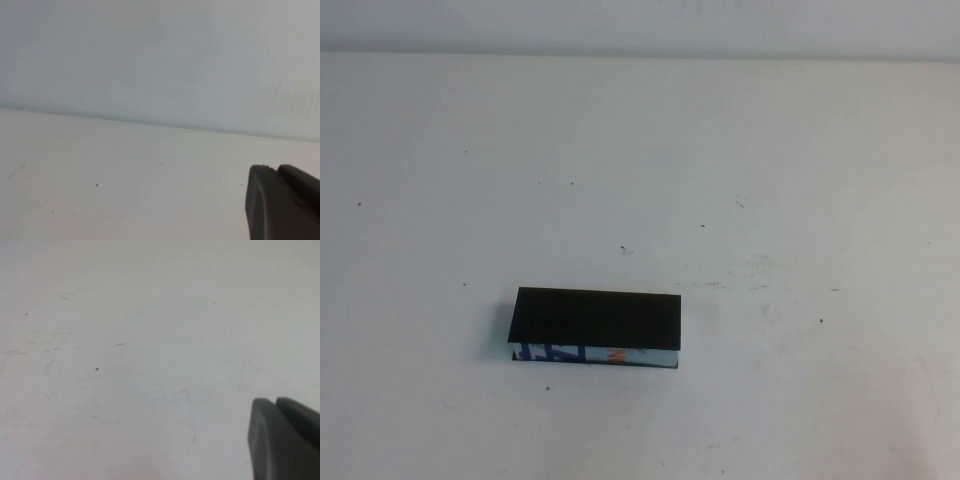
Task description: Return glasses to glasses case
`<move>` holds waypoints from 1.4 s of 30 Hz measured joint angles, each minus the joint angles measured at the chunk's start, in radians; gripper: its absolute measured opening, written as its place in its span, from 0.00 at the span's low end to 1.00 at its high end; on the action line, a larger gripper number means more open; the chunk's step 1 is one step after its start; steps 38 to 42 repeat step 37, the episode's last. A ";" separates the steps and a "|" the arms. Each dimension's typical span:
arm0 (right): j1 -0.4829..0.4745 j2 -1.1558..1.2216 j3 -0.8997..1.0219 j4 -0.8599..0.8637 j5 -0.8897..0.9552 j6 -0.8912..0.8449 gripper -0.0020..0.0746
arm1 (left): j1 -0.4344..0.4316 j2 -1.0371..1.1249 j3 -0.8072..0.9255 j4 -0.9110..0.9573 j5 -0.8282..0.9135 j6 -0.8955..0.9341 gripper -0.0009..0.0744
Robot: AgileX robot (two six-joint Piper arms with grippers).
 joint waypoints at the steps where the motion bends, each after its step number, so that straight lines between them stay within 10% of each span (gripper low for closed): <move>1: 0.000 0.000 0.000 0.000 0.000 0.000 0.01 | 0.000 0.000 0.000 0.000 0.000 0.000 0.01; 11: 0.000 0.000 0.000 0.000 0.000 0.000 0.01 | 0.000 0.000 0.000 0.051 -0.053 -0.020 0.01; 22: 0.000 0.000 0.000 0.000 0.000 0.000 0.01 | 0.110 0.000 0.000 1.431 0.323 -1.250 0.01; 42: 0.000 -0.001 0.000 -0.002 0.000 0.000 0.01 | 0.114 0.000 0.001 1.475 0.446 -1.287 0.01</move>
